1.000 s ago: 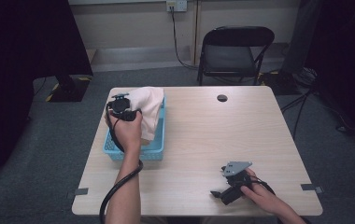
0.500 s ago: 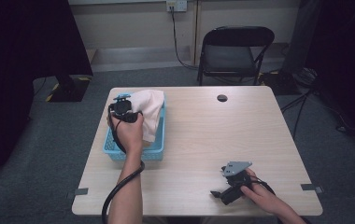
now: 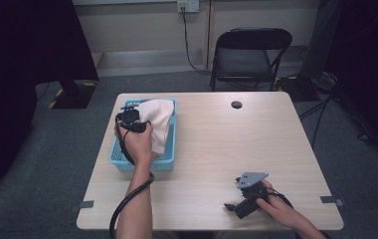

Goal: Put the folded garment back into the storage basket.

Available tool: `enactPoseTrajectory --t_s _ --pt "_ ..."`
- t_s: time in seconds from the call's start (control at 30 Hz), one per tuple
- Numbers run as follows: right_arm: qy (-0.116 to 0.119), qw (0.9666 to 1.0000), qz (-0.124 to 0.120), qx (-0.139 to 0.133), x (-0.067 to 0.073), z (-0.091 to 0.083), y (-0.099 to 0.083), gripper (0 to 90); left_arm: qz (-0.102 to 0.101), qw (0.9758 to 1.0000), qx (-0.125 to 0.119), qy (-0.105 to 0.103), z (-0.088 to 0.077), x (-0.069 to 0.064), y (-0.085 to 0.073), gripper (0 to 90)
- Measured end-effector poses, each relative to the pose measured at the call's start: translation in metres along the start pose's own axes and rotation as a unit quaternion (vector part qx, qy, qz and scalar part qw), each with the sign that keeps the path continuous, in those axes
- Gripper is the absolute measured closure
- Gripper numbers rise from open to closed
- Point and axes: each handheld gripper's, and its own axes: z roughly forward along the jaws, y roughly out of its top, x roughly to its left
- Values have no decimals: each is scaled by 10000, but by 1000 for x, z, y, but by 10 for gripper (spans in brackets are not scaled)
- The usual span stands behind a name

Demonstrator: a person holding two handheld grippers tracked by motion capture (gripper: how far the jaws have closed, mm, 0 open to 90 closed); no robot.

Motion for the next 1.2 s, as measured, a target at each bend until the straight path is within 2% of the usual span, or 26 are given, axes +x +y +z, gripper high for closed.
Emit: enactPoseTrajectory --t_s 0.13,1.2 --pt "0 10000 1 0 0 0 0 0 -52 10000 -2 38 2 2 -2 737" --pt "1 10000 1 2 0 0 0 0 -7 9996 245 133 21 5 -9 738"
